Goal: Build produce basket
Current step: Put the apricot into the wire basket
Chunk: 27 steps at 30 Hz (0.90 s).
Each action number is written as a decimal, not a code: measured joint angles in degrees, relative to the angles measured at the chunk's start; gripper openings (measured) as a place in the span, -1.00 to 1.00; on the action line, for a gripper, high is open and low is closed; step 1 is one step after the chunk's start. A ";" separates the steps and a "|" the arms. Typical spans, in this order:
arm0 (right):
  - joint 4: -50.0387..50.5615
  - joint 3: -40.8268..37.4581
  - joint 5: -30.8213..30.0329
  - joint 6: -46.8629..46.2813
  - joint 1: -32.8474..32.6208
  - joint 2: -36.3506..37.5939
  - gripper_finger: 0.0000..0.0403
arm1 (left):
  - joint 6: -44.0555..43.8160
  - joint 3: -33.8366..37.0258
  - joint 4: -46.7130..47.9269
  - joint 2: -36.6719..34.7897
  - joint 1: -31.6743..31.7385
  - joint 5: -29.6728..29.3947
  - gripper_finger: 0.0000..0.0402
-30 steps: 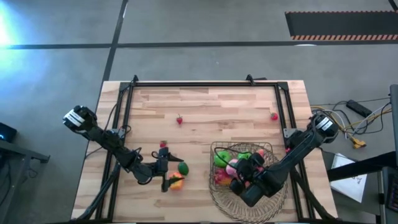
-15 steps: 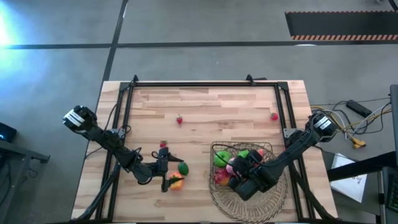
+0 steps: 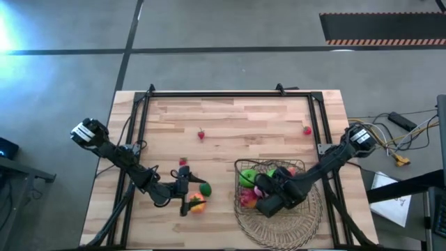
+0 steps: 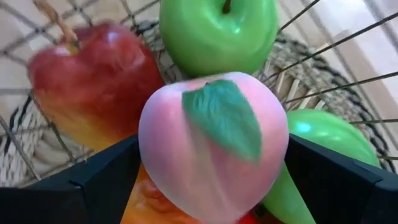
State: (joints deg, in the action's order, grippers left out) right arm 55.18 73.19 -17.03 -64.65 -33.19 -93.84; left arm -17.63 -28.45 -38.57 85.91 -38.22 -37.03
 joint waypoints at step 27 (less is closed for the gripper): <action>0.27 3.44 5.12 16.62 2.11 0.07 0.85 | -0.17 -0.02 0.00 0.00 0.01 0.45 0.74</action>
State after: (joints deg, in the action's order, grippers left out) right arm 55.45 76.63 -11.91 -48.03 -31.08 -93.78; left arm -17.80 -28.47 -38.57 85.91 -38.22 -36.58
